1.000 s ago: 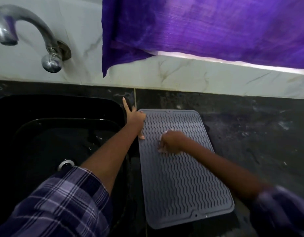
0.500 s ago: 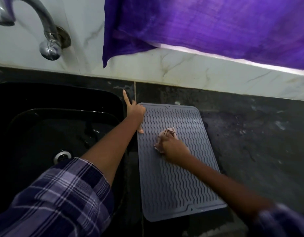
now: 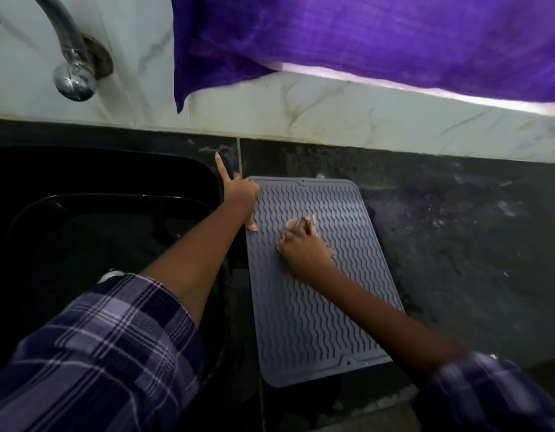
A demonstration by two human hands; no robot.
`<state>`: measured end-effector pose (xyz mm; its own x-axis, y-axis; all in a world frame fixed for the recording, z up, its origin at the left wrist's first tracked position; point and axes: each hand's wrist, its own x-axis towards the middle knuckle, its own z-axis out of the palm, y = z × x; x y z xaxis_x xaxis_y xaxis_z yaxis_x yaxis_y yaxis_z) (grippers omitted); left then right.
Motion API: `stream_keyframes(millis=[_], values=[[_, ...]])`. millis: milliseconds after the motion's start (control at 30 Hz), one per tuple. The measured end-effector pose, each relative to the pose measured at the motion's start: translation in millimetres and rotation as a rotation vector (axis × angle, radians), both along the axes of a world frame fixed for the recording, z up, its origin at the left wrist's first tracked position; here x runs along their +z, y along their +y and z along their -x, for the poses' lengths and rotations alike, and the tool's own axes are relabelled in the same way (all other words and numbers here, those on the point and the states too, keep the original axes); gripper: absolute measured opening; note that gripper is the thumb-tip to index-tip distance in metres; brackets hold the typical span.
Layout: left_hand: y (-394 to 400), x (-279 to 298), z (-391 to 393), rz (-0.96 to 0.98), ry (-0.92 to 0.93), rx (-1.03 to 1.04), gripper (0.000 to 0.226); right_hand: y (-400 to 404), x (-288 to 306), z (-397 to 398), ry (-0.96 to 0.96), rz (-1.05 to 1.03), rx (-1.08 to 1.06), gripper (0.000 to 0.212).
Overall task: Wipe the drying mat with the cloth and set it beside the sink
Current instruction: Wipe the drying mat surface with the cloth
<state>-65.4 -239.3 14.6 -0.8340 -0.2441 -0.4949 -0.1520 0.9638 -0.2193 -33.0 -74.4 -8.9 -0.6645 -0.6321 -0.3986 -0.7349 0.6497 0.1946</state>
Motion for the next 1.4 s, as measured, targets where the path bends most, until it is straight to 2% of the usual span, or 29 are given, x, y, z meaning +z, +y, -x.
stream_keyframes(millis=[67, 100, 200, 333, 400, 467, 533, 600, 667, 733, 767, 867, 967, 1033, 1067, 1133, 1200, 1233, 1300, 1333, 1400], values=[[0, 1, -3, -0.005, 0.015, -0.008, 0.097, -2, 29, 20, -0.229, 0.08, -0.077, 0.032], [-1, 1, -4, -0.014, 0.022, -0.007, 0.098, -10, 45, 36, -0.285, 0.102, -0.147, 0.03], [-1, -2, -2, -0.007, 0.016, -0.004, 0.094, -41, 51, 81, -0.083, 0.293, -0.258, 0.032], [5, -5, 1, 0.015, 0.01, 0.003, 0.081, -56, 0, 53, 0.145, 0.088, -0.116, 0.038], [4, -6, 2, 0.005, -0.018, 0.015, 0.078, -37, -15, 21, 0.199, 0.094, -0.051, 0.042], [4, -6, 2, 0.006, -0.04, 0.018, 0.078, -4, -22, -23, 0.137, 0.096, -0.004, 0.053], [4, -6, -1, 0.029, -0.004, -0.003, 0.076, 26, -12, -51, -0.058, 0.057, -0.004, 0.055], [7, -5, -12, 0.09, 0.05, -0.067, 0.077, 32, 6, -37, -0.27, 0.108, -0.072, 0.041], [12, -6, -25, 0.133, 0.164, -0.111, 0.067, 15, 30, -5, -0.345, 0.138, -0.216, 0.028], [19, -5, -40, 0.081, 0.226, -0.073, 0.049, -7, 36, 24, -0.233, 0.281, -0.303, 0.022], [23, -5, -47, 0.042, 0.207, -0.021, 0.049, -20, 32, 32, -0.14, 0.297, -0.278, 0.023], [31, -10, -65, -0.015, 0.097, 0.063, 0.085, -46, 3, 23, 0.121, 0.087, -0.101, 0.03], [29, -15, -73, -0.054, 0.145, 0.047, 0.093, -28, -15, -11, 0.194, 0.089, -0.001, 0.044], [27, -14, -77, -0.055, 0.154, 0.015, 0.088, 10, -18, -54, 0.115, 0.046, 0.046, 0.066], [26, -14, -78, -0.049, 0.166, 0.001, 0.086, 30, -17, -77, 0.042, 0.04, 0.069, 0.07], [28, -12, -83, -0.017, 0.185, -0.026, 0.081, 55, -6, -92, -0.127, 0.08, 0.063, 0.057], [37, -7, -92, 0.0, 0.222, -0.041, 0.067, 47, 23, -70, -0.337, 0.193, -0.097, 0.037], [44, -5, -97, -0.006, 0.23, -0.031, 0.061, 38, 34, -52, -0.38, 0.231, -0.18, 0.03], [60, -4, -108, -0.023, 0.16, 0.013, 0.067, 19, 40, -21, -0.279, 0.36, -0.249, 0.028], [66, -7, -112, -0.021, 0.122, 0.021, 0.075, 11, 35, -14, -0.182, 0.358, -0.236, 0.03], [75, -14, -118, -0.018, 0.123, 0.023, 0.076, 4, 10, -20, -0.017, 0.199, -0.195, 0.036]])
